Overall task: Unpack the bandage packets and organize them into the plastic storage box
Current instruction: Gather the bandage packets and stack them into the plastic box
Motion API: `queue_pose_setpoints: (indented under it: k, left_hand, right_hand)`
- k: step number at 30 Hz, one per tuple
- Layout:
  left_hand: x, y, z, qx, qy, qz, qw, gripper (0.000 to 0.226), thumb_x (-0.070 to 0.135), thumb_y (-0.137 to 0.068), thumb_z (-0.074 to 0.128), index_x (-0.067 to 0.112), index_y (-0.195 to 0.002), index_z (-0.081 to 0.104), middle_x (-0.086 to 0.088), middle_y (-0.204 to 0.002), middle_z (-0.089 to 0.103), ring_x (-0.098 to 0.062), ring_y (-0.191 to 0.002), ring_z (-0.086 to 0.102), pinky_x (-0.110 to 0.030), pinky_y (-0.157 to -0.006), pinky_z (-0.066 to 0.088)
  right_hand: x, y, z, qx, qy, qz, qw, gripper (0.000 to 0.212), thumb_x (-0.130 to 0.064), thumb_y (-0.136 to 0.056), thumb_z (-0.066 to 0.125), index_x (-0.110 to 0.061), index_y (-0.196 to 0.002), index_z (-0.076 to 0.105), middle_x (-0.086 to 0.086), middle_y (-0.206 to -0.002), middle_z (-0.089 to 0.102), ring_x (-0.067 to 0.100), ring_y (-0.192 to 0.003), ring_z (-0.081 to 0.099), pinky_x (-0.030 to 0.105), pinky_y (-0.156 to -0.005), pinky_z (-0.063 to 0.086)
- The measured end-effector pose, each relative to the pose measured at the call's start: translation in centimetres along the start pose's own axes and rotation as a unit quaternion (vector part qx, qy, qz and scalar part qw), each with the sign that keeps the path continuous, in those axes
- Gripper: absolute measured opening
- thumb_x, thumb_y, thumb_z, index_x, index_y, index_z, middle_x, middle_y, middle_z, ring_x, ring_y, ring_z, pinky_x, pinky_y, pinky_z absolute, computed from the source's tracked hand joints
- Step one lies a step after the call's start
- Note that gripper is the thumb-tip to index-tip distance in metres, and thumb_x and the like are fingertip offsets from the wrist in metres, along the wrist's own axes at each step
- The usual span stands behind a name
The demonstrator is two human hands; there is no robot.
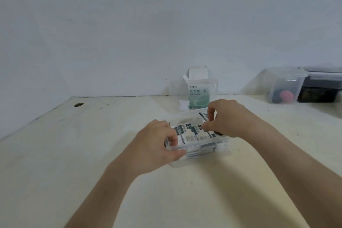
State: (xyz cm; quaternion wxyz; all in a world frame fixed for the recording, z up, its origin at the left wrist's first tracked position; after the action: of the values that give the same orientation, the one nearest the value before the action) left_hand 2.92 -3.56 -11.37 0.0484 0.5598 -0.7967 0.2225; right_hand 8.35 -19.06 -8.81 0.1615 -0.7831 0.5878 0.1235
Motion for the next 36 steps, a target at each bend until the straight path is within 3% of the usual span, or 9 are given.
queue_pose_setpoints:
  k: [4,8,14,18,22,28,31,33,36]
  left_hand:
    - [-1.0,0.7,-1.8,-0.012,0.043,-0.025,0.999,0.029,0.060,-0.075,0.066,0.031,-0.078,0.064,0.015,-0.087,0.061,0.001,-0.088,0.046,-0.020,-0.077,0.039]
    - [-0.9,-1.1,-1.8,-0.013,0.016,-0.041,0.999,0.014,0.035,-0.092,0.057,0.036,-0.090,0.070,0.017,-0.086,0.062,0.002,-0.085,0.046,-0.023,-0.073,0.036]
    - [-1.9,-2.7,1.2,-0.096,-0.013,-0.082,0.992,0.025,0.032,-0.085,0.050,0.043,-0.094,0.070,0.003,-0.101,0.056,-0.012,-0.093,0.055,-0.026,-0.080,0.046]
    - [-1.7,-2.7,0.8,-0.100,-0.020,-0.079,0.992,0.026,0.027,-0.087,0.051,0.040,-0.097,0.071,0.007,-0.093,0.048,-0.002,-0.088,0.049,-0.023,-0.076,0.039]
    - [-1.3,-2.6,0.7,-0.103,-0.029,-0.076,0.991,0.027,0.025,-0.087,0.049,0.037,-0.096,0.071,0.005,-0.095,0.049,0.003,-0.077,0.044,-0.022,-0.073,0.036]
    - [-1.7,-3.0,0.8,-0.109,-0.040,-0.082,0.990,0.026,0.024,-0.085,0.048,0.039,-0.090,0.069,0.002,-0.103,0.053,0.001,-0.073,0.046,-0.024,-0.071,0.039]
    - [-1.8,-3.1,0.8,-0.097,-0.032,-0.072,0.992,0.026,0.023,-0.086,0.050,0.038,-0.094,0.069,0.005,-0.104,0.054,-0.001,-0.083,0.050,-0.023,-0.075,0.039]
    - [-1.9,-3.3,-0.3,-0.020,-0.020,-0.044,0.999,0.027,0.020,-0.088,0.051,0.035,-0.101,0.069,0.009,-0.115,0.057,-0.010,-0.106,0.046,-0.023,-0.087,0.038]
    - [-4.2,-2.2,-1.6,0.086,0.029,-0.096,0.991,0.034,0.020,-0.093,0.051,0.031,-0.124,0.058,0.011,-0.139,0.041,-0.014,-0.133,0.026,-0.021,-0.104,0.022]
  right_hand:
    - [-2.6,-0.7,1.1,-0.007,0.036,-0.036,0.999,0.022,-0.035,-0.083,0.070,-0.015,-0.085,0.060,-0.002,-0.082,0.059,0.018,-0.078,0.056,0.023,-0.054,0.035]
    - [-3.9,-1.9,3.1,-0.021,0.089,-0.055,0.994,0.027,-0.037,-0.083,0.069,-0.011,-0.084,0.061,0.001,-0.084,0.063,0.019,-0.075,0.057,0.025,-0.056,0.037]
    - [-3.5,-2.7,4.5,-0.031,0.133,-0.051,0.989,0.027,-0.037,-0.087,0.063,-0.011,-0.094,0.061,0.002,-0.090,0.060,0.021,-0.080,0.053,0.027,-0.068,0.039]
    - [-3.2,-2.8,4.8,-0.038,0.120,-0.038,0.991,0.028,-0.039,-0.090,0.059,-0.013,-0.096,0.059,0.003,-0.096,0.061,0.020,-0.083,0.050,0.027,-0.070,0.039]
    - [-2.6,-3.0,4.3,-0.030,0.114,-0.026,0.993,0.013,-0.019,-0.092,0.053,-0.010,-0.097,0.060,0.005,-0.097,0.062,0.021,-0.083,0.053,0.027,-0.069,0.039]
    - [-2.4,-3.3,4.7,-0.045,0.112,-0.029,0.992,0.018,-0.005,-0.089,0.049,-0.007,-0.102,0.061,0.008,-0.103,0.064,0.023,-0.092,0.059,0.028,-0.070,0.045]
    - [-2.6,-3.1,3.6,-0.010,0.084,-0.044,0.996,0.016,-0.006,-0.089,0.049,-0.010,-0.096,0.063,0.007,-0.101,0.066,0.024,-0.090,0.060,0.028,-0.069,0.042]
    - [-2.0,-2.7,1.5,0.053,0.015,-0.044,0.998,0.012,-0.010,-0.090,0.051,-0.016,-0.092,0.061,0.003,-0.097,0.067,0.021,-0.082,0.059,0.027,-0.068,0.042]
    - [1.2,-2.2,-1.7,0.158,-0.021,-0.006,0.987,0.020,-0.019,-0.093,0.050,-0.018,-0.110,0.059,0.006,-0.107,0.064,0.023,-0.089,0.058,0.031,-0.074,0.043]
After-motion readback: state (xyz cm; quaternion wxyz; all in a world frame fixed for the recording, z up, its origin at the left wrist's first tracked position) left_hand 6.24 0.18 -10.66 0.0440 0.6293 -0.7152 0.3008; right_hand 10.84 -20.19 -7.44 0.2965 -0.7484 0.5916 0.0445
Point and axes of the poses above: each hand's wrist, its own y-axis away from the middle knuckle, its own z-axis out of the palm, x = y × z, the point moved 10 cm from there along -y, towards the middle knuckle
